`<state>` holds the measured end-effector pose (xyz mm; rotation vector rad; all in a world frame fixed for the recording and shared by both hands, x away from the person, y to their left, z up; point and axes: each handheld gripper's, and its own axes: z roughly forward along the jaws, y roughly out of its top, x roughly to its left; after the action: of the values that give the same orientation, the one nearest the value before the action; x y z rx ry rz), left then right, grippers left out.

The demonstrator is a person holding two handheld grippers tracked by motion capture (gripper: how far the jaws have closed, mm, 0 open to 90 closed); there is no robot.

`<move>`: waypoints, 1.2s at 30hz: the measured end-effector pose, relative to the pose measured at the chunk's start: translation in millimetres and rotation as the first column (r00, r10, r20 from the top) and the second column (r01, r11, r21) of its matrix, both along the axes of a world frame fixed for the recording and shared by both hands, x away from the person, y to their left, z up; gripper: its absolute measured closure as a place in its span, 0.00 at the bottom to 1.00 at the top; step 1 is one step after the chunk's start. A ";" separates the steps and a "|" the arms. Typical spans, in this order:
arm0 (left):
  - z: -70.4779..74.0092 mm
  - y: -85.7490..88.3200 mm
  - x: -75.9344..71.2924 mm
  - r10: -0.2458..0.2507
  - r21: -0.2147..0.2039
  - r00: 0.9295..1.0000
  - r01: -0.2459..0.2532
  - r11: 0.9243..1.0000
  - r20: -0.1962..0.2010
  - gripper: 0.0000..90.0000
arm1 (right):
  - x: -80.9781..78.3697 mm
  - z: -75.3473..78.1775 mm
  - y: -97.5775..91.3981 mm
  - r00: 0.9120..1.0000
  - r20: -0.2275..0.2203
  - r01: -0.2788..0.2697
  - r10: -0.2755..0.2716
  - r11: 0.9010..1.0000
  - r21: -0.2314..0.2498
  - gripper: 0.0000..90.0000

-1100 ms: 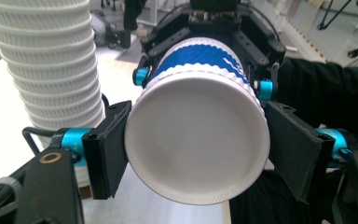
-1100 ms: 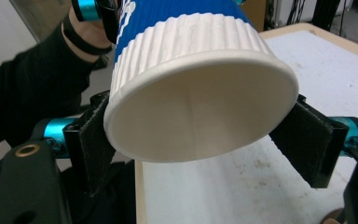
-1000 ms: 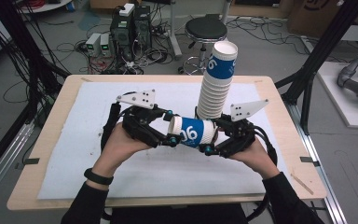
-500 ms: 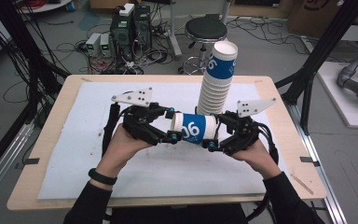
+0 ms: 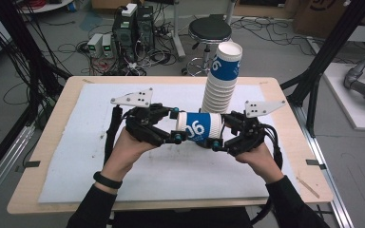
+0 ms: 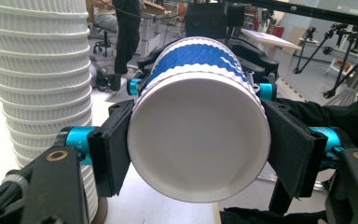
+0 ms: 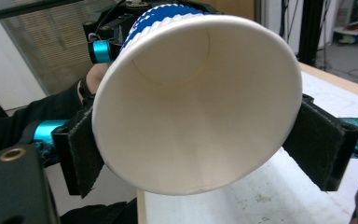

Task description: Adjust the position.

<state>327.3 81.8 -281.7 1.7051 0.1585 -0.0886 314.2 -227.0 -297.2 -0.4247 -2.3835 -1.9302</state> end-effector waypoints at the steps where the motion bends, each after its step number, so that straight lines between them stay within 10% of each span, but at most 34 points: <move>1: 0.1 0.2 0.0 -0.003 0.009 1.000 0.003 1.000 -0.002 0.33 | 0.3 -0.1 -0.5 1.000 -0.002 -0.007 0.007 1.000 -0.003 0.18; 13: 2.4 -2.7 -4.6 0.005 0.159 1.000 -0.004 0.987 -0.005 0.26 | 3.4 -1.4 1.2 0.999 0.007 -0.034 0.035 0.995 -0.094 0.21; 26: 0.9 -11.9 -5.4 -0.028 0.331 1.000 0.023 0.943 0.011 0.30 | 3.2 -2.2 5.1 0.998 -0.010 -0.065 0.064 0.988 -0.138 0.22; 36: 1.2 -8.7 -3.0 -0.039 0.249 0.999 0.034 0.968 0.014 0.32 | 1.6 1.3 3.4 0.999 -0.004 -0.046 0.046 0.994 -0.103 0.18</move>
<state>324.2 73.0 -280.4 1.9598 0.1279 -0.0821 315.8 -223.6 -295.9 -0.3727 -2.4772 -1.7931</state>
